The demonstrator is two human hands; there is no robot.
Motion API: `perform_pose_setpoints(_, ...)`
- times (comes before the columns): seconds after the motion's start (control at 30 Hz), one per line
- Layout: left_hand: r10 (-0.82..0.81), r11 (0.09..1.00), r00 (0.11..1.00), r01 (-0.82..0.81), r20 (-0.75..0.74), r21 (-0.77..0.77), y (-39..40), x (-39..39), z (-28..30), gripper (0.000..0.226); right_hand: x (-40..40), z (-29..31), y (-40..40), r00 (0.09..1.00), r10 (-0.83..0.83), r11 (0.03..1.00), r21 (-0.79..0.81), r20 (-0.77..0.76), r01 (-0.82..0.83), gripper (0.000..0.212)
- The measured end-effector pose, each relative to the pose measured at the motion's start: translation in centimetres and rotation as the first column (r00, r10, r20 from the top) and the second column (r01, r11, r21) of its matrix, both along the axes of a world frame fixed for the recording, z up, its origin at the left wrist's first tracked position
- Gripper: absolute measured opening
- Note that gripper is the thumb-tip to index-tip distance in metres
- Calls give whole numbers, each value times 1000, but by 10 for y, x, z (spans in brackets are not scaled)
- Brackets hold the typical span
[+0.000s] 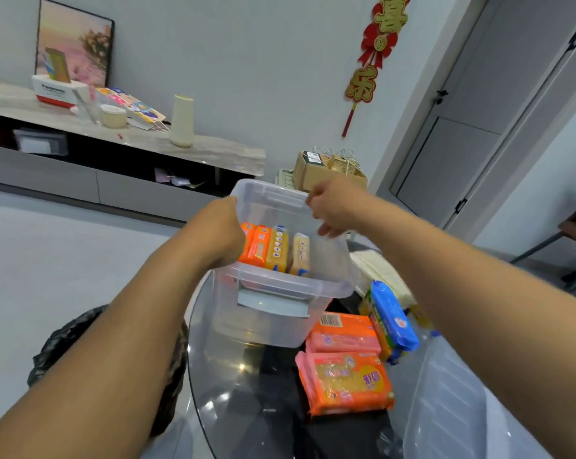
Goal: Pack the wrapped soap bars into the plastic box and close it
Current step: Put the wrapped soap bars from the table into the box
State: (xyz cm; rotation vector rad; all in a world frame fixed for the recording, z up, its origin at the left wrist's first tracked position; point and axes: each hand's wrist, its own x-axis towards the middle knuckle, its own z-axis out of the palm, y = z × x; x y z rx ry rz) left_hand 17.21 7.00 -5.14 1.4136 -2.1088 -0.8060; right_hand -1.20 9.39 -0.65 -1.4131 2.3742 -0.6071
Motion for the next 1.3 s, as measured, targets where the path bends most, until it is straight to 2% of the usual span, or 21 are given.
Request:
perform_pose_setpoints(0.07,-2,1000,1000,2,11,0,1,0,0,55,-28,21,21,982,-110,994,-45,-154,104,17)
perform_pose_setpoints(0.13,-4,1000,1000,4,20,1,0,-2,-1,58,-51,28,45,970,-93,979,155,-224,130,17)
perform_pose_setpoints(0.2,-4,1000,1000,4,23,9,-1,-3,-2,65,-59,23,68,955,68,875,477,-288,82,23)
perform_pose_setpoints(0.27,0,1000,1000,-1,27,14,-3,-3,-4,67,-55,0,83,906,317,712,701,-282,-31,43)
perform_pose_setpoints(0.37,4,1000,1000,-4,30,10,-5,-3,-6,67,-41,-46,92,864,474,611,770,-171,-182,62)
perform_pose_setpoints(0.43,6,1000,1000,-6,25,12,-6,-3,-7,68,-37,-66,92,857,503,606,752,-111,-258,67)
perform_pose_setpoints(0.57,-3,1000,1000,3,19,8,-9,-4,-10,66,-39,-72,88,856,511,620,723,-79,-304,69)
perform_pose_setpoints(0.73,3,1000,1000,-3,12,8,-8,-5,-10,64,-33,-83,89,811,561,634,716,-165,-293,86)
perform_pose_setpoints(0.83,8,1000,1000,-8,19,-5,-7,-5,-9,66,-38,-78,93,797,564,676,675,-215,-296,83)
perform_pose_setpoints(0.9,14,1000,1000,-14,21,-6,-8,-6,-9,66,-44,-63,93,763,575,703,655,-295,-277,78)
perform_pose_setpoints(1.0,20,1000,1000,-20,18,0,-9,-6,-10,67,-51,-30,89,579,619,752,614,-531,-240,75)
perform_pose_setpoints(1.03,19,1000,1000,-19,14,0,-10,-6,-10,67,-55,-16,87,539,599,773,604,-592,-195,75)
perform_pose_setpoints(1.1,11,1000,1000,-11,4,5,-10,-5,-11,66,-61,16,84,531,482,845,530,-697,-72,72)
perform_pose_setpoints(1.13,8,1000,1000,-8,-4,12,-11,-5,-12,64,-63,33,81,544,399,891,453,-738,-39,68)
perform_pose_setpoints(1.17,4,1000,1000,-4,-14,18,-12,-4,-12,61,-61,50,79,596,302,937,348,-744,-40,67)
perform_pose_setpoints(1.2,-2,1000,1000,3,-27,24,-11,-4,-12,58,-58,63,74,689,213,970,235,-693,-63,68)
perform_pose_setpoints(1.27,-13,999,998,15,-68,36,-10,-4,-10,52,-42,78,62,858,186,983,90,-479,-162,76)
perform_pose_setpoints(1.3,-17,999,995,21,-94,46,-8,-4,-9,51,-28,77,55,891,243,970,92,-384,-224,75)
